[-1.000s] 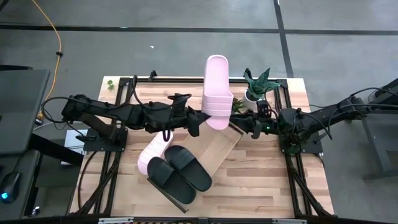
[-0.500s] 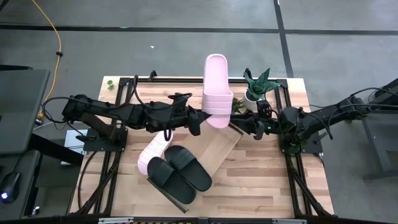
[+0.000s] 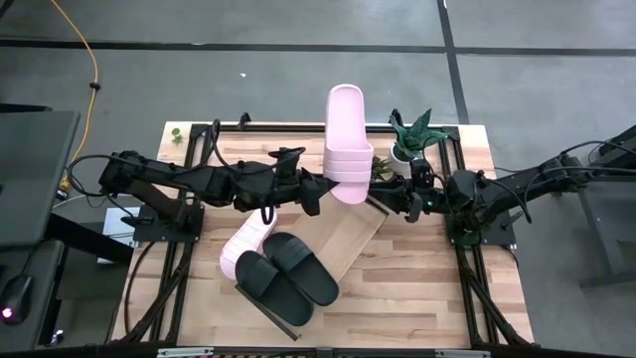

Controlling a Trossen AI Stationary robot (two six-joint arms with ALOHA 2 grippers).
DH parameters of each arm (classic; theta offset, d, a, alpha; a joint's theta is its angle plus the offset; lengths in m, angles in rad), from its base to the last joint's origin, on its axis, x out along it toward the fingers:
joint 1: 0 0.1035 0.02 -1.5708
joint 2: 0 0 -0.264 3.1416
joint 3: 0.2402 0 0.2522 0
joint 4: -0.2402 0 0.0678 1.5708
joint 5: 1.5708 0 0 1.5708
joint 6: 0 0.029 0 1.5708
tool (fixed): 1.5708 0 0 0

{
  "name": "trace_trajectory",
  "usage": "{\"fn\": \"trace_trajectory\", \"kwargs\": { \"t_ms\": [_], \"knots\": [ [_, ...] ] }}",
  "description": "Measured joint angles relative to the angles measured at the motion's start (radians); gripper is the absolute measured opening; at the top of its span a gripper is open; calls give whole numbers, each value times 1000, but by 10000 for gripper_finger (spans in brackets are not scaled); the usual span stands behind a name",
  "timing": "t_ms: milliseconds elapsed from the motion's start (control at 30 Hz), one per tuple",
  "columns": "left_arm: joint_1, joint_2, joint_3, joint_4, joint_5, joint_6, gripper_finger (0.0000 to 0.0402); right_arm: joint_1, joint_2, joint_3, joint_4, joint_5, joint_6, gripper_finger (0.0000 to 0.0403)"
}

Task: Pick and place slides into the shelf
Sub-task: Put the top pink slide on the shelf

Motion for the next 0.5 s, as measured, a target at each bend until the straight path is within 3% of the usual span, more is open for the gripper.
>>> {"fn": "trace_trajectory", "kwargs": {
  "t_ms": [333,500],
  "knots": [
    [0,38,1,22,22,-15,51,-33,0,0,-1,-57,16,183],
    [0,39,0,20,24,-14,51,-33,0,0,-18,-60,25,163]
  ]
}}
